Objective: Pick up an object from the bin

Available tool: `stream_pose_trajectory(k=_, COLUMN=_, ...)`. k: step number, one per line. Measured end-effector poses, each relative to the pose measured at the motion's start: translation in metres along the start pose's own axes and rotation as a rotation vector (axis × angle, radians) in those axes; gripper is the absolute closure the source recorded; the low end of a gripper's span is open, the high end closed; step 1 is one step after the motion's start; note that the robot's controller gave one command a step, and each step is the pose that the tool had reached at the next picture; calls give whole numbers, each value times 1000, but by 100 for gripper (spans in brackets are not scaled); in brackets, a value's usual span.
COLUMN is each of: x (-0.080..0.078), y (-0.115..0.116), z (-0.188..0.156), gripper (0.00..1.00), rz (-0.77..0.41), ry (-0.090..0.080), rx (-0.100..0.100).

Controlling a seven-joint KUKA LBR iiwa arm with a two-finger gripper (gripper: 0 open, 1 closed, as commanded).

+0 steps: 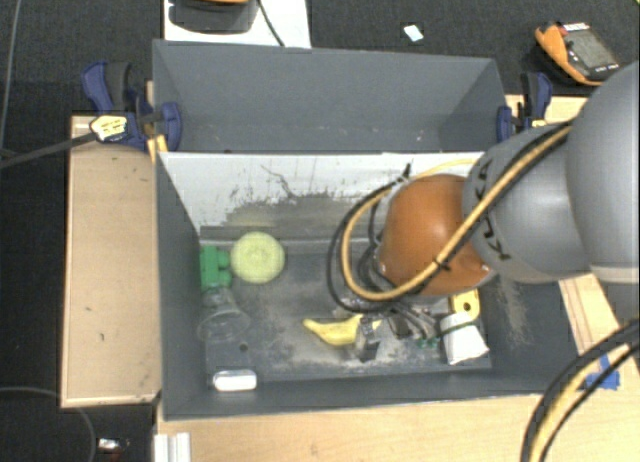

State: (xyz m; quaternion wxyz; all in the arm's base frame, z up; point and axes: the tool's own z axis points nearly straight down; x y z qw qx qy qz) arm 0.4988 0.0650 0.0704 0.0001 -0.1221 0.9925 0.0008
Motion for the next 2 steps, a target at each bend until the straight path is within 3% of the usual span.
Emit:
stream_pose_trajectory(k=1, x=-24, y=-7, z=-81, gripper=100, rz=-35, ry=1, rx=0)
stream_pose_trajectory(k=2, x=-21, y=37, z=-154, gripper=100, rz=-5, ry=1, rx=-3)
